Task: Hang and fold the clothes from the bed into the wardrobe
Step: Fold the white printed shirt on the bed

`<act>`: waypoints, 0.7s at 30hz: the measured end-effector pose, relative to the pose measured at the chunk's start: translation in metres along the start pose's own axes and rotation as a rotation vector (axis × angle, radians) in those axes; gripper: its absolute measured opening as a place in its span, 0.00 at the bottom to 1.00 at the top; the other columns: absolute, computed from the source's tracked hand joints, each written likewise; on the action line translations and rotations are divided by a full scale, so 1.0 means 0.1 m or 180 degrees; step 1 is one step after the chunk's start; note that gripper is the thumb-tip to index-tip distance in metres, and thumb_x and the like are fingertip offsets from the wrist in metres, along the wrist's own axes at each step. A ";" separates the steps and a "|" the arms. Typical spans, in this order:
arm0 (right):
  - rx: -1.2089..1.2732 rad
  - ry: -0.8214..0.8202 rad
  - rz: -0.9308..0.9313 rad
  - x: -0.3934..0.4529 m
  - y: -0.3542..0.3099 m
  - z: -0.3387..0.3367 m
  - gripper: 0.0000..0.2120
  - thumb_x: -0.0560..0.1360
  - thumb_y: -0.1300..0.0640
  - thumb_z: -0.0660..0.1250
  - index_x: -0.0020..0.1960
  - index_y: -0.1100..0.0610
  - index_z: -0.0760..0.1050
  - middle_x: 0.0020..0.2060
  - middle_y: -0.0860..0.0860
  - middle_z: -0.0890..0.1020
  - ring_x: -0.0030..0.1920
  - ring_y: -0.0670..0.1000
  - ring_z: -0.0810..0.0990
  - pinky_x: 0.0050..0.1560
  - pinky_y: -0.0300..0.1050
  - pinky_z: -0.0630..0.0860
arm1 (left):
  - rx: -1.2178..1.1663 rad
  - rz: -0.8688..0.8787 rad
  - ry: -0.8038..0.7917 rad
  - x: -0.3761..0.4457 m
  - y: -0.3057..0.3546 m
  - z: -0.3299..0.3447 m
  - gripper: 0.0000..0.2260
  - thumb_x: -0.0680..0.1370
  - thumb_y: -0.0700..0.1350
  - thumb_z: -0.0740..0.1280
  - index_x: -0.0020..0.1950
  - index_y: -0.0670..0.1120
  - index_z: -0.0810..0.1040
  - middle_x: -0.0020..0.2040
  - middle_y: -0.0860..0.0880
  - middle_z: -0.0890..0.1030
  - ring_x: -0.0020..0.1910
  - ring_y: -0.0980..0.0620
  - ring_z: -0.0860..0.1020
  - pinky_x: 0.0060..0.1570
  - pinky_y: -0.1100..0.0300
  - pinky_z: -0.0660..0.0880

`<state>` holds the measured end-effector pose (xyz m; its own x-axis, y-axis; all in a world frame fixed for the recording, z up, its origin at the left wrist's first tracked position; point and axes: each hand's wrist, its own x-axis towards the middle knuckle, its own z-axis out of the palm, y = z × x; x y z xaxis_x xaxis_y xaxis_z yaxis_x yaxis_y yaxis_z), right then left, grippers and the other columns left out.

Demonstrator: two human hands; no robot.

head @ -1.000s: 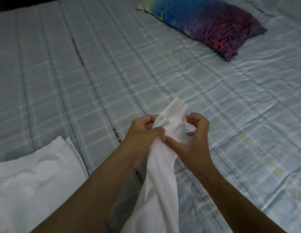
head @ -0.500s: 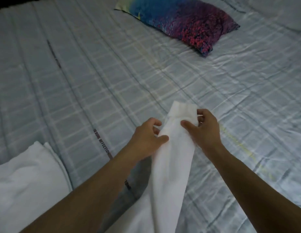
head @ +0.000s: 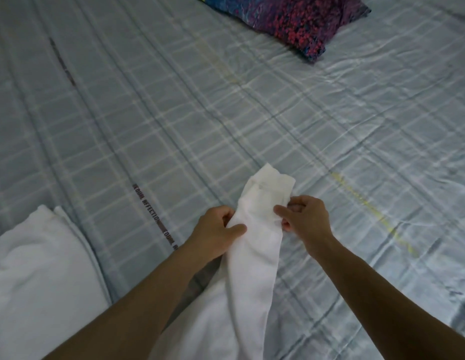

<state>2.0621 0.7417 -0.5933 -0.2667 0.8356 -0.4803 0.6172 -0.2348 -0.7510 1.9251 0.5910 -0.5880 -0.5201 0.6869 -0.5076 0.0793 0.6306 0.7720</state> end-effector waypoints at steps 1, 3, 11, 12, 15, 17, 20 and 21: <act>-0.0055 0.0075 -0.0043 0.00 -0.01 0.00 0.09 0.68 0.60 0.78 0.44 0.56 0.79 0.31 0.52 0.84 0.32 0.53 0.85 0.41 0.54 0.84 | -0.0309 -0.0046 -0.0120 -0.02 0.02 -0.01 0.06 0.73 0.43 0.73 0.39 0.47 0.77 0.36 0.50 0.82 0.38 0.49 0.80 0.39 0.59 0.75; -0.0249 0.0315 -0.0254 -0.01 -0.04 -0.02 0.09 0.68 0.59 0.77 0.44 0.55 0.79 0.31 0.49 0.84 0.33 0.50 0.84 0.39 0.48 0.83 | -0.0728 -0.0061 -0.0340 -0.06 0.07 -0.05 0.05 0.73 0.43 0.72 0.45 0.43 0.79 0.43 0.44 0.85 0.47 0.42 0.83 0.52 0.47 0.78; -0.1345 -0.0137 -0.0597 -0.01 -0.13 0.07 0.22 0.69 0.47 0.77 0.56 0.56 0.77 0.50 0.50 0.80 0.51 0.51 0.79 0.55 0.47 0.78 | -0.0194 -0.0100 -0.0444 -0.02 0.10 -0.03 0.14 0.72 0.46 0.73 0.57 0.51 0.78 0.51 0.52 0.83 0.50 0.51 0.82 0.54 0.53 0.79; -0.1292 -0.0133 -0.0493 0.01 -0.16 0.08 0.19 0.69 0.48 0.77 0.54 0.57 0.77 0.49 0.51 0.80 0.50 0.52 0.79 0.55 0.49 0.78 | -0.0200 -0.0147 -0.0394 0.00 0.10 -0.02 0.15 0.72 0.46 0.73 0.57 0.50 0.78 0.52 0.51 0.83 0.51 0.51 0.82 0.55 0.51 0.79; -0.1244 -0.0140 -0.0525 0.06 -0.22 0.12 0.10 0.70 0.57 0.75 0.39 0.57 0.75 0.37 0.53 0.79 0.41 0.56 0.80 0.45 0.51 0.80 | -0.0099 -0.0195 -0.0342 0.05 0.12 0.01 0.13 0.71 0.47 0.74 0.55 0.49 0.79 0.50 0.51 0.83 0.50 0.51 0.82 0.54 0.52 0.79; -0.1268 -0.0083 -0.0817 0.09 -0.22 0.12 0.12 0.73 0.58 0.72 0.35 0.55 0.71 0.33 0.50 0.76 0.36 0.52 0.76 0.35 0.42 0.72 | -0.0031 -0.0152 -0.0254 0.07 0.12 0.03 0.10 0.71 0.48 0.73 0.50 0.50 0.80 0.47 0.52 0.84 0.47 0.51 0.82 0.49 0.56 0.79; -0.0718 0.0206 -0.1069 0.13 -0.30 0.03 0.07 0.77 0.57 0.66 0.41 0.55 0.71 0.33 0.46 0.74 0.33 0.45 0.72 0.32 0.35 0.66 | -0.0308 -0.0139 -0.0509 0.04 0.10 0.05 0.11 0.70 0.51 0.76 0.50 0.52 0.81 0.47 0.53 0.85 0.48 0.53 0.83 0.49 0.57 0.80; -0.0467 0.0345 -0.1109 0.17 -0.35 -0.02 0.06 0.78 0.57 0.65 0.43 0.56 0.71 0.33 0.46 0.74 0.33 0.45 0.72 0.32 0.36 0.67 | -0.0444 -0.0163 -0.0753 0.02 0.09 0.05 0.14 0.68 0.52 0.78 0.51 0.52 0.82 0.47 0.54 0.86 0.48 0.54 0.84 0.50 0.57 0.80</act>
<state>2.0371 0.7653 -0.5742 -0.4040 0.9021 -0.1515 0.6048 0.1392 -0.7841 1.9288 0.5995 -0.5842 -0.3060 0.7310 -0.6098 -0.0683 0.6221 0.7800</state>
